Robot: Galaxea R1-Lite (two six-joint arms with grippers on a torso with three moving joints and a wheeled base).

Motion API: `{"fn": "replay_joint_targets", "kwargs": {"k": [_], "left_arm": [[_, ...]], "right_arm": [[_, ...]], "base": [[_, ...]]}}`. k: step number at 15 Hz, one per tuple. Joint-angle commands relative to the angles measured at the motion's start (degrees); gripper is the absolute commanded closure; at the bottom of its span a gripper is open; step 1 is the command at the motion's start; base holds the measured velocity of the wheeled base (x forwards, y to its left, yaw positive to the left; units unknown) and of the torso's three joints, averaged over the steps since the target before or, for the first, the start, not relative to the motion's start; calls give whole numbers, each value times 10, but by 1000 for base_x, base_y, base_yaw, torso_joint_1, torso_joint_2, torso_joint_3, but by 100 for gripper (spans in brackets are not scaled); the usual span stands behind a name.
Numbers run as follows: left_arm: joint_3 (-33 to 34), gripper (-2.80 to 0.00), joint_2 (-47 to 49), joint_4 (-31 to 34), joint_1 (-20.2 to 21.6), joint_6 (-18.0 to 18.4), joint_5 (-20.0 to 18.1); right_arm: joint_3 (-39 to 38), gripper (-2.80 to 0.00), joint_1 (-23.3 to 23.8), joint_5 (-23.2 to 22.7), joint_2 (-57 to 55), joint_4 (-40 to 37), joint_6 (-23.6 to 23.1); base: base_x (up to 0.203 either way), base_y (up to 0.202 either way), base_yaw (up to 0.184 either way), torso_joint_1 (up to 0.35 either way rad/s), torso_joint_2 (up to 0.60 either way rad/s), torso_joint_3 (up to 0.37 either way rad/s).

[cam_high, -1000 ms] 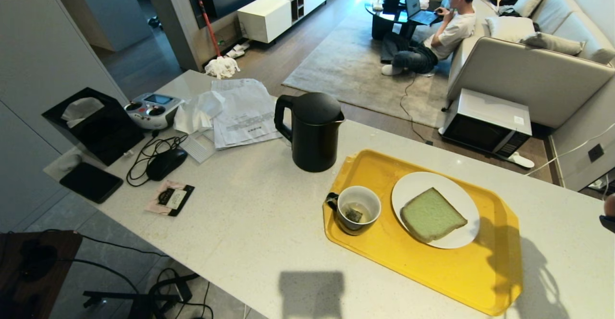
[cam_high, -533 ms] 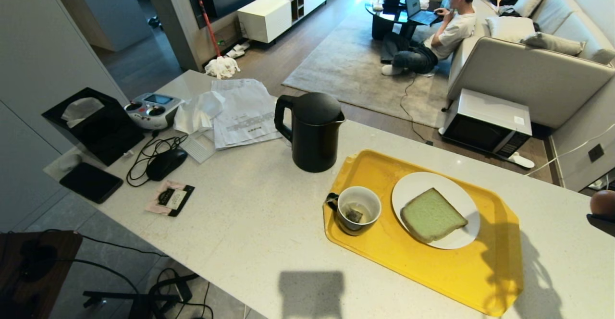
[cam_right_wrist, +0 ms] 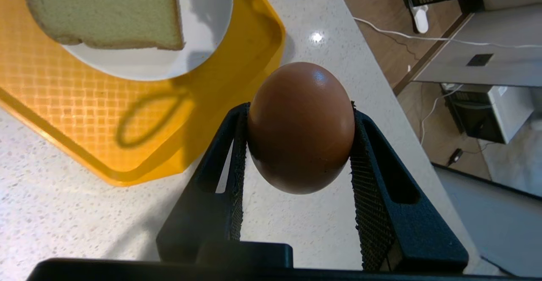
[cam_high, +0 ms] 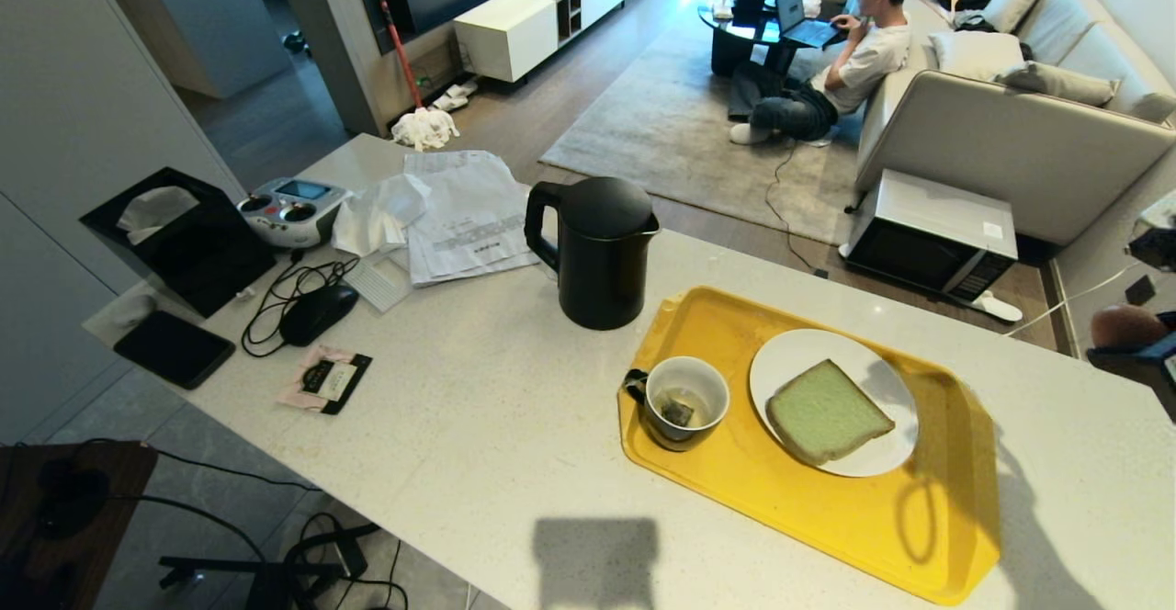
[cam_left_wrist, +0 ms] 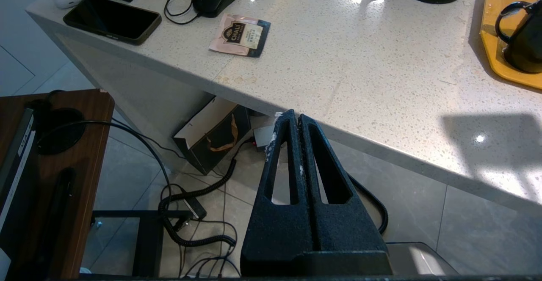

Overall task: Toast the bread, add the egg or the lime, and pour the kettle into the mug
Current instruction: Put the egg in the bowl

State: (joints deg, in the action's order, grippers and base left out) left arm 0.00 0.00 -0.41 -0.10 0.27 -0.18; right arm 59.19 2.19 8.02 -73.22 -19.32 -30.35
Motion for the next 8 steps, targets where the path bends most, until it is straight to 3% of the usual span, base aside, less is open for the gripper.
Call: {"fn": "replay_joint_targets", "kwargs": {"k": [1, 8], "left_arm": [[0, 0, 0, 0, 0, 1, 0], [0, 0, 0, 0, 0, 1, 0]], "right_arm": [[38, 0, -12, 6, -65, -2, -14], [116, 0, -56, 51, -205, 5, -25]], "base": [[0, 0, 0, 0, 0, 0], [0, 0, 0, 0, 0, 0]]}}
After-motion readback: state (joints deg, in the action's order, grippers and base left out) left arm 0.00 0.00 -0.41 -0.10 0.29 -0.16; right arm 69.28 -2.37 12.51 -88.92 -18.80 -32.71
